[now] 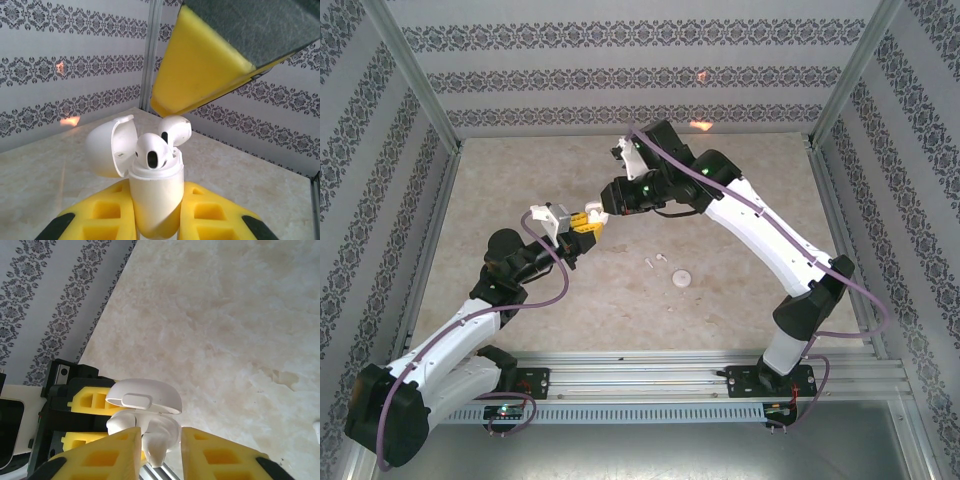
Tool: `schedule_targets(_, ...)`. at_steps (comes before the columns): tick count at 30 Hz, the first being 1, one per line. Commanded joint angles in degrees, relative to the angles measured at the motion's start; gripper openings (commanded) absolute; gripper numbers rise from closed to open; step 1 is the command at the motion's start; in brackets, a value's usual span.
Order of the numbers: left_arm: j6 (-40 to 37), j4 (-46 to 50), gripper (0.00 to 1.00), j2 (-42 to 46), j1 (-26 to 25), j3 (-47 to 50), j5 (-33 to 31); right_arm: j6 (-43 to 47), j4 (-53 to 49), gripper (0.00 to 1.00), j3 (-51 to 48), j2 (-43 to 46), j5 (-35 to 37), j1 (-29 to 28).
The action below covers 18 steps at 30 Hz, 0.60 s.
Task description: Insert wireless bluetooth earbuds into charging case
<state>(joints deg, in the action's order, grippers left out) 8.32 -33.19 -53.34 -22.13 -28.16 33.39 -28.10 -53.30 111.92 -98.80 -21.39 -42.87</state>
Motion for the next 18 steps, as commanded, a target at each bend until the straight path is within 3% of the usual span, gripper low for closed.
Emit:
schedule_targets(1, -0.9, 0.1, 0.00, 0.8, -0.2, -0.4, -0.2, 0.4, 2.4, 0.37, -1.9, 1.8, -2.9, 0.6)
schedule_targets(5, -0.7, 0.0, 0.00, 0.8, -0.2, -0.5, 0.1, 0.4, 5.3, 0.42, -5.3, 2.5, -4.6, 1.5)
schedule_targets(11, -0.5, 0.1, 0.00, 1.0, -0.2, -0.7, 0.3, 0.8, 7.3, 0.42, -7.3, 2.2, -6.5, 1.9)
schedule_targets(18, -0.6, 0.6, 0.00, 1.0, -0.3, -0.8, 0.0, 0.2, 7.6, 0.30, -7.7, 2.2, -8.7, 1.9)
